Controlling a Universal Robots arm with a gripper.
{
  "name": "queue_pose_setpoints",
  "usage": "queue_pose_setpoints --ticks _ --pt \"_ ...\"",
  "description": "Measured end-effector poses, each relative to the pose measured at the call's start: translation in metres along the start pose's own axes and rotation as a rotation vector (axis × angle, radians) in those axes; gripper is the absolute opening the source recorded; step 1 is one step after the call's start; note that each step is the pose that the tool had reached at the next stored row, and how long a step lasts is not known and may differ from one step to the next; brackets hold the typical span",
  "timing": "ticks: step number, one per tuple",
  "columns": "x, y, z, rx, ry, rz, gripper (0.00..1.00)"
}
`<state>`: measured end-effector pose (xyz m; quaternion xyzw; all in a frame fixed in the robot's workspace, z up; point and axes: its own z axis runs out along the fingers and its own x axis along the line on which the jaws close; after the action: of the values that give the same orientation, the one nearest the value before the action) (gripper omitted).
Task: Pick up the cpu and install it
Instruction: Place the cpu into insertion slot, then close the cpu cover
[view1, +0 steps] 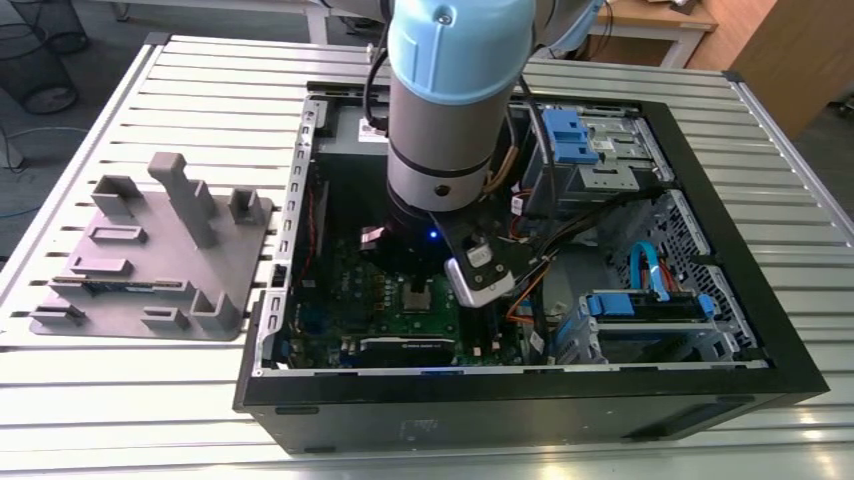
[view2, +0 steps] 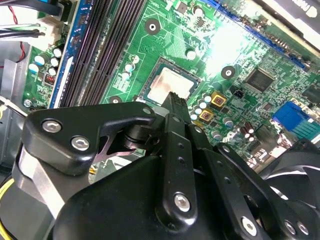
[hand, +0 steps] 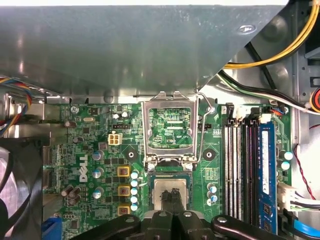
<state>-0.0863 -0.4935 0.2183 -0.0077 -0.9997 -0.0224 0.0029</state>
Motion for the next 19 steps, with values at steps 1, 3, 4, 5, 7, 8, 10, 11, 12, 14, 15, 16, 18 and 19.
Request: queue_pose_setpoints --ticks 1,3,4,5,7,8,10,11,12,14,15,16,18,19 --pt "0.0001 0.0000 0.0000 -0.0001 -0.0002 0.000 0.11" --pt "0.0013 0.0000 0.0005 -0.0063 -0.0022 0.000 0.11" --pt "0.0013 0.0000 0.0005 -0.0063 -0.0022 0.000 0.11" --pt "0.0013 -0.0001 0.0006 -0.0062 -0.0023 0.000 0.11" --pt "0.0013 -0.0004 0.0009 -0.0062 -0.0024 0.000 0.11" --pt "0.0013 -0.0004 0.0008 -0.0058 -0.0022 0.000 0.11" --pt "0.0013 -0.0004 0.0009 -0.0059 -0.0022 0.000 0.11" --pt "0.0013 -0.0005 0.0009 -0.0059 -0.0022 0.000 0.11" --pt "0.0012 -0.0004 0.0010 -0.0060 -0.0023 0.000 0.11" --pt "0.0012 -0.0004 0.0010 -0.0060 -0.0023 0.000 0.11" --pt "0.0013 -0.0004 0.0010 -0.0060 -0.0023 0.000 0.11" --pt "0.0013 -0.0004 0.0010 -0.0059 -0.0023 0.000 0.11" --pt "0.0013 -0.0005 0.0010 -0.0059 -0.0022 0.000 0.11" --pt "0.0013 -0.0004 0.0010 -0.0059 -0.0023 0.000 0.11"
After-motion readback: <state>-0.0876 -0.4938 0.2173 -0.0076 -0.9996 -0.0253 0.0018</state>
